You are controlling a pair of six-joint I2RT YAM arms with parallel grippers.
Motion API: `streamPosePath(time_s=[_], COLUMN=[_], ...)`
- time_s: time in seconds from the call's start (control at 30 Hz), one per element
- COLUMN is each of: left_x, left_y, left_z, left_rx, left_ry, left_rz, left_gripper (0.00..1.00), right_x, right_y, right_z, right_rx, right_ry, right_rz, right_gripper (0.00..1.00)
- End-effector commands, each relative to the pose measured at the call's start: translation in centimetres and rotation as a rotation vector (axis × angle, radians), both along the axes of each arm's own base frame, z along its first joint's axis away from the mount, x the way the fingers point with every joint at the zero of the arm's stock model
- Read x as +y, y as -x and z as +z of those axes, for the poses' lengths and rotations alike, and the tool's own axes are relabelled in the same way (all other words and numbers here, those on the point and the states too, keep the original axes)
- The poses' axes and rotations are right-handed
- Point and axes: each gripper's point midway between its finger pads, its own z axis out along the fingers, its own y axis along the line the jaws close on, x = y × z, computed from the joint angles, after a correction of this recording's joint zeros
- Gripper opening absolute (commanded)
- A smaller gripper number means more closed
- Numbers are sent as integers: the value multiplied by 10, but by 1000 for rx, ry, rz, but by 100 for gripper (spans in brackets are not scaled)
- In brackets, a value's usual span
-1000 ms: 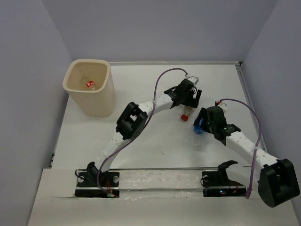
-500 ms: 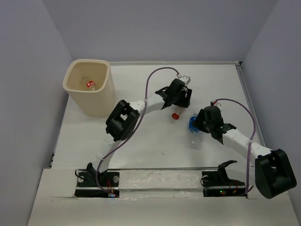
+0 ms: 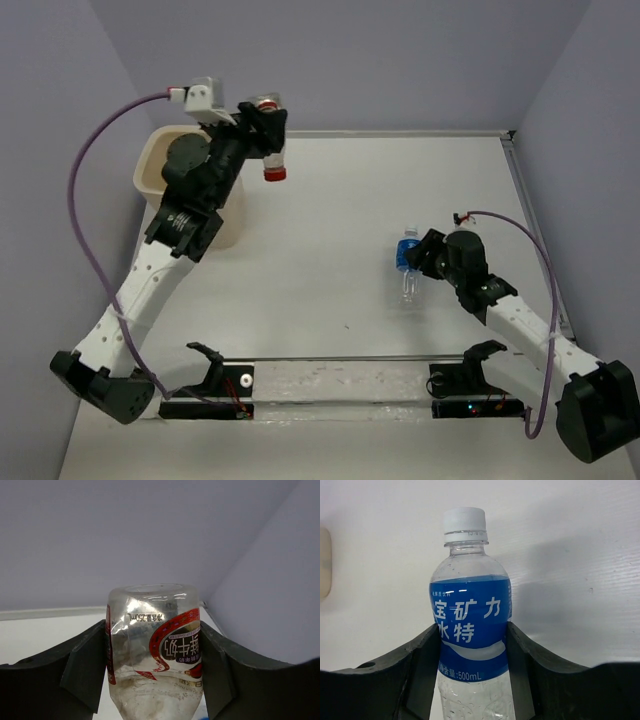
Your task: Put the plastic bottles in the bin
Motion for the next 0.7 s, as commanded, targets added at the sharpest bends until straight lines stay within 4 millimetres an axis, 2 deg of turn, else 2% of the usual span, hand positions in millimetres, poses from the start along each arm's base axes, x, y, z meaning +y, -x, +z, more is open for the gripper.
streamPosePath(time_s=[0.0, 0.07, 0.13, 0.17, 0.23, 0.27, 0.3, 0.33, 0.4, 0.43, 0.47, 0.5, 0.53, 0.6, 0.63, 0.67], left_x=[110, 150, 194, 210, 228, 231, 238, 250, 260, 267, 269, 271, 272, 270, 267, 265], left_y=[-15, -15, -19, -25, -35, -51, -59, -71, -81, -87, -89, -91, -92, -89, -84, -80], left_z=[14, 31, 35, 30, 16, 2, -3, -17, -26, -35, -37, -39, -42, -44, -37, -36], left_rx=[-10, -43, -64, -75, -56, -23, -9, 22, 30, 49, 52, 56, 64, 65, 46, 41], left_ry=[-67, -69, -78, -73, -76, -74, -72, -77, -75, -91, -97, -100, -102, -76, -61, -53], left_rz=[387, 508, 687, 749, 804, 807, 827, 864, 898, 931, 947, 956, 965, 954, 933, 918], left_gripper=[49, 49, 49, 49, 49, 49, 49, 50, 52, 56, 65, 88, 95, 99, 99, 99], right_x=[50, 64, 87, 103, 117, 124, 131, 136, 145, 153, 156, 164, 176, 192, 202, 213], right_y=[-8, -12, -4, -1, 3, 5, 3, 4, 3, 3, -1, 0, -5, -9, -19, -21], right_z=[48, 60, 69, 79, 90, 95, 107, 115, 132, 151, 161, 174, 189, 207, 202, 229], right_rx=[-144, -181, -208, -236, -260, -273, -307, -325, -370, -409, -432, -464, -495, -532, -528, -576], right_ry=[-95, -97, -122, -144, -161, -166, -166, -168, -170, -186, -193, -211, -219, -224, -197, -225], right_rz=[168, 185, 253, 293, 331, 351, 352, 364, 389, 400, 401, 418, 438, 468, 479, 497], right_gripper=[34, 34, 34, 34, 34, 34, 34, 34, 34, 34, 34, 34, 34, 34, 34, 34])
